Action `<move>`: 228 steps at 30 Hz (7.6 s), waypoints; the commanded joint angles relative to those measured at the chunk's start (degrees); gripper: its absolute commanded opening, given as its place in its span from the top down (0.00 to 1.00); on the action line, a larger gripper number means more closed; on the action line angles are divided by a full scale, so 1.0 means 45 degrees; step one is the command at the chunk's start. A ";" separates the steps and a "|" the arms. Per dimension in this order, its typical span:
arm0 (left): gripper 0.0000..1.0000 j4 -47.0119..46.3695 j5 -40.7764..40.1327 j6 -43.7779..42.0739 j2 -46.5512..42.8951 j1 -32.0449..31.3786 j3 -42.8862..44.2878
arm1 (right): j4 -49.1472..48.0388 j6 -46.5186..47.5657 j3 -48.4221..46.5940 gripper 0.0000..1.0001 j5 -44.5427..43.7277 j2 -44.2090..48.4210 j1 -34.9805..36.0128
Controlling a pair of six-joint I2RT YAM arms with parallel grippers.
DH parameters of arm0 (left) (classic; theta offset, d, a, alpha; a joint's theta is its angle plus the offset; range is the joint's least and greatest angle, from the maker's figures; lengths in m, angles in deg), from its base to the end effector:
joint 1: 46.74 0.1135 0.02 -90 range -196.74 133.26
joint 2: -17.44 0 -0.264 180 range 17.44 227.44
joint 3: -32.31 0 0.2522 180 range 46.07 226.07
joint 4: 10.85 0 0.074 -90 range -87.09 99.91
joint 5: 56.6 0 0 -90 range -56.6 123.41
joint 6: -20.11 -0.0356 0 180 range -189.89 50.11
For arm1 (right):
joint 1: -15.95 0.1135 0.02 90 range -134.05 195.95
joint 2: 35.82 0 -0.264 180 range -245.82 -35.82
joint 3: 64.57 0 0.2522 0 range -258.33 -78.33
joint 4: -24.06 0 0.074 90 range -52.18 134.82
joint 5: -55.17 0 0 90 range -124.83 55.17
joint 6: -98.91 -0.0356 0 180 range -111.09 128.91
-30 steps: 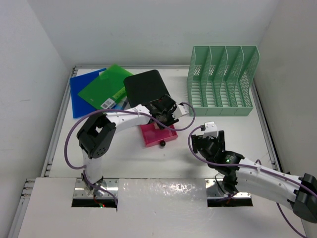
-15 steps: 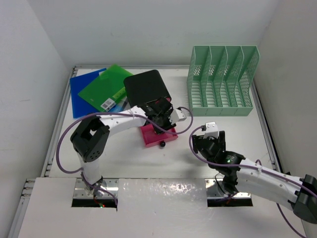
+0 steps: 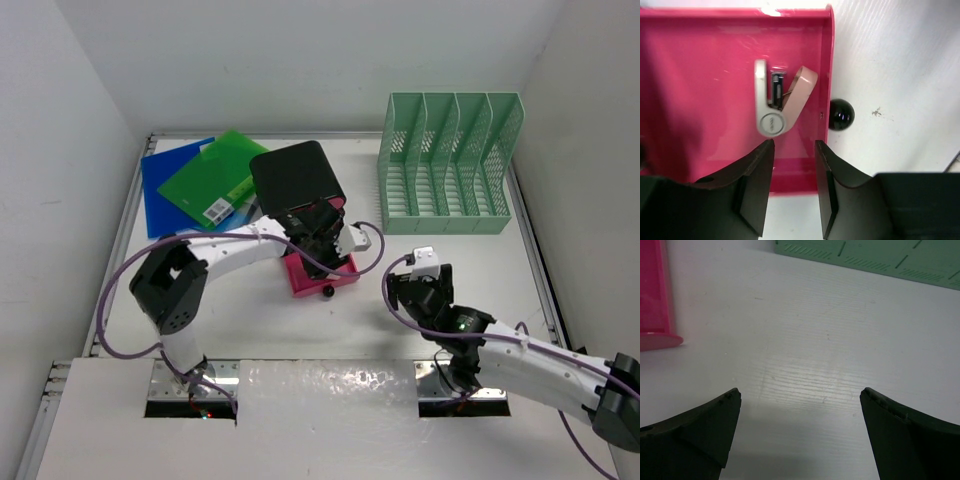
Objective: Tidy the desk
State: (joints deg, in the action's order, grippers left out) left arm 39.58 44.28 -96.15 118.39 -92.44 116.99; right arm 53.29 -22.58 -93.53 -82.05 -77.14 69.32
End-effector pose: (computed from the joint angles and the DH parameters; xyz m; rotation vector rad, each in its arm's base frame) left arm 0.2434 -0.2590 0.2020 1.6602 2.1948 -0.3540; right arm 0.1054 0.0980 0.1687 0.0063 2.0387 -0.0387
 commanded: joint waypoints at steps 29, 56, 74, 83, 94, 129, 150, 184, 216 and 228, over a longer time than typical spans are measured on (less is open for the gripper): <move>0.61 -0.3382 -0.0502 0.1226 -0.1593 0.6833 0.2485 | -1.1913 0.0141 -0.2597 0.44 0.3523 -1.1734 0.2321; 0.60 -0.3832 0.0553 -0.0218 -0.1281 0.6853 0.1292 | -1.5618 0.2055 -0.8048 0.73 0.2294 -1.6383 -0.0257; 0.46 -0.2035 0.1763 0.0171 -0.0401 0.7068 0.3419 | -1.6954 0.5083 -0.5783 0.42 0.4478 -1.2207 0.0524; 0.44 -0.1527 0.1861 0.0757 -0.1103 0.7243 0.4222 | -1.5176 0.3483 -0.3753 0.43 0.4615 -1.0077 0.0524; 0.16 -0.0103 0.1786 0.1093 -0.3018 1.0132 0.4690 | -1.1212 0.3947 -0.2911 0.42 0.4419 -0.7128 0.0134; 0.24 -1.2544 -0.7281 -0.5825 -0.1164 0.7888 -0.6189 | -1.0819 0.4419 -0.1505 0.40 0.3834 -0.5369 0.0017; 1.00 -1.1803 -0.5697 -0.5434 -0.0965 0.8650 -0.6501 | -1.0429 0.4223 -0.0763 0.40 0.3247 -0.4158 0.0036; 1.00 0.0656 -0.4273 -0.1547 -1.0652 0.8943 -0.6695 | -1.2185 -0.8295 -1.0466 0.33 0.6842 -1.5444 0.2242; 1.00 0.4642 -0.1873 -0.3792 -1.2588 0.8298 -0.6813 | -1.6774 -1.1070 -1.0060 0.24 0.4500 -1.7791 0.2321; 1.00 0.5660 -0.1616 -0.5351 -1.2940 0.8259 -0.6834 | -1.5021 -1.1637 -1.2635 0.23 0.4536 -1.9234 0.2126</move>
State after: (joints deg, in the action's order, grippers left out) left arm 62.57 32.26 -114.25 60.75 -54.19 84.22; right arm -15.01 -73.88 -146.64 -60.41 -161.99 79.35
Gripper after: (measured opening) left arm 0.197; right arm 0.765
